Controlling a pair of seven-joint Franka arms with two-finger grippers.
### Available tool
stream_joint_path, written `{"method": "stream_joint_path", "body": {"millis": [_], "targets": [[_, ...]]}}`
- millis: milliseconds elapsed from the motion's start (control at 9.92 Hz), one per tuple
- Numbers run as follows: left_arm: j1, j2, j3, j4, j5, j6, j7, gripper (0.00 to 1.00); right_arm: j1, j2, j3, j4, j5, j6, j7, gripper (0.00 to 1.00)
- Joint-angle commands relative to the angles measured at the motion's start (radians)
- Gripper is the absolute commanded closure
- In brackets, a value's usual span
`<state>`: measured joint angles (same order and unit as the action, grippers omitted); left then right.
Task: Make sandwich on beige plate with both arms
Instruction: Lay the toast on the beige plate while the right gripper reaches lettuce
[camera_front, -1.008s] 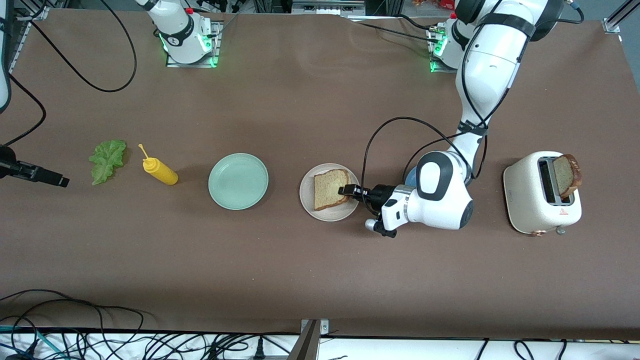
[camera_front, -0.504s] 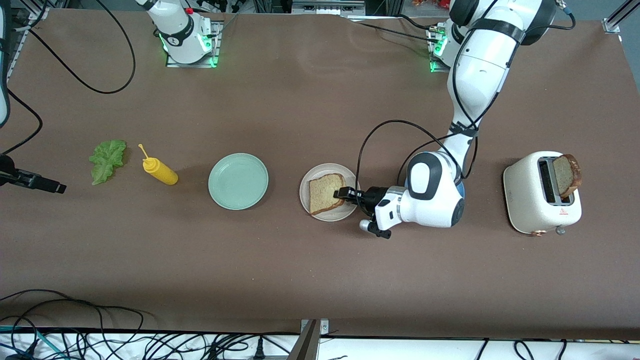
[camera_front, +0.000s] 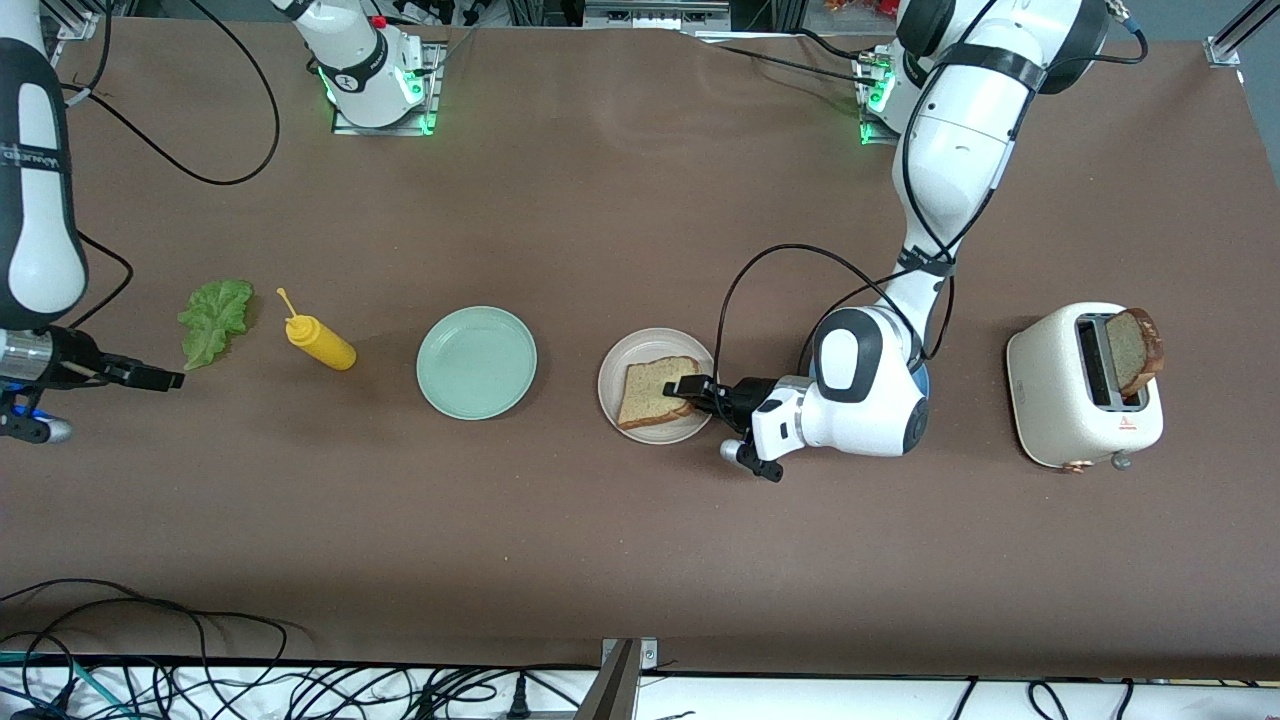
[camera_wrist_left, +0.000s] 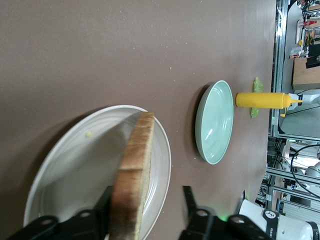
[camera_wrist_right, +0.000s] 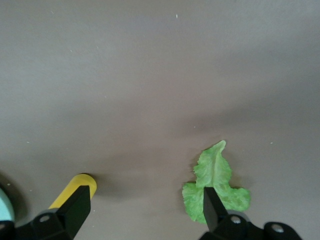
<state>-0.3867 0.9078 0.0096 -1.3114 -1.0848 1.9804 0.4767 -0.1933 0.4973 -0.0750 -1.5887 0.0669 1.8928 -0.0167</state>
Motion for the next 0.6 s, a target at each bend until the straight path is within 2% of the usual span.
{"method": "stream_joint_path", "body": {"millis": [0,101,504], "targets": [[0.029,0.000,0.010,0.024,-0.026,-0.006,0.026,0.00,0.003,0.030,0.006,-0.026,0.001,0.055,-0.009,0.00],[0.049,-0.004,0.019,0.024,-0.011,-0.011,0.023,0.00,0.002,0.032,0.006,-0.046,-0.001,0.072,-0.015,0.00],[0.132,-0.098,0.039,0.030,0.210,-0.067,-0.044,0.00,0.003,0.055,0.006,-0.077,-0.019,0.077,-0.009,0.00]]}}
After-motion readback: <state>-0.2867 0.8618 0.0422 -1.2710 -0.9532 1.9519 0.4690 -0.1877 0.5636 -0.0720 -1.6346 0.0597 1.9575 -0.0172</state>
